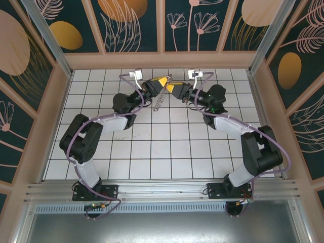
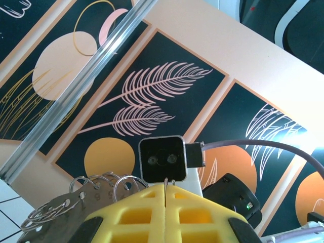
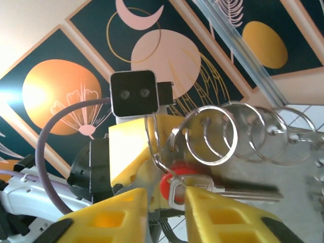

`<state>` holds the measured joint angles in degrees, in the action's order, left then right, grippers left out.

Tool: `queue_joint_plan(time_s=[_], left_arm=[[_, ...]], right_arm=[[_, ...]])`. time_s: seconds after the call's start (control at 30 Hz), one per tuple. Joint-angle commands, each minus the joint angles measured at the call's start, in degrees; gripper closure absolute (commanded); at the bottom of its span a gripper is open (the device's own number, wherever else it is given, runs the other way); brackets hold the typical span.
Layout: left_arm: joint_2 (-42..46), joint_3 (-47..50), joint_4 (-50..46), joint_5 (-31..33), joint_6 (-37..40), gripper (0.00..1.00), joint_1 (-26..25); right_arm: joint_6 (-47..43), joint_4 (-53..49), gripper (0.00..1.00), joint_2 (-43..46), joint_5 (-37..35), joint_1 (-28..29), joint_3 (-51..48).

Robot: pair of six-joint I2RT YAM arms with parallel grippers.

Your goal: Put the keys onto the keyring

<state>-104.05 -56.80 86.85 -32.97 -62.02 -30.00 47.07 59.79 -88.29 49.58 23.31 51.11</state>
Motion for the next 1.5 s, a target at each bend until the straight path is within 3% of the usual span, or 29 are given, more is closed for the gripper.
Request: queue_joint_plan(time_s=[0.0,0.13,0.4,0.6,1.47], left_arm=[[-0.2,-1.0,4.4,0.5,0.0,1.00,0.0],[-0.3,-0.3,3.8,0.8,0.6,1.00,0.1],[-0.3,0.6,2.8,0.7,1.7,1.00,0.3],[-0.6,0.6,1.2,0.1,2.6,1.00,0.3],[0.6,2.9,-2.0,0.0,1.7,1.00,0.3]], right_arm=[[-3.0,-4.9,0.64,4.2,-0.1,-0.8,-0.9],[-4.8,-8.7,0.57,7.3,-1.9,-2.3,-2.2],[-7.8,-17.6,0.56,10.8,-9.8,-4.2,-1.8],[-6.8,-20.7,0.56,7.8,-13.3,-4.5,3.4],[-3.1,-3.7,0.59,2.2,-9.2,-1.2,0.5]])
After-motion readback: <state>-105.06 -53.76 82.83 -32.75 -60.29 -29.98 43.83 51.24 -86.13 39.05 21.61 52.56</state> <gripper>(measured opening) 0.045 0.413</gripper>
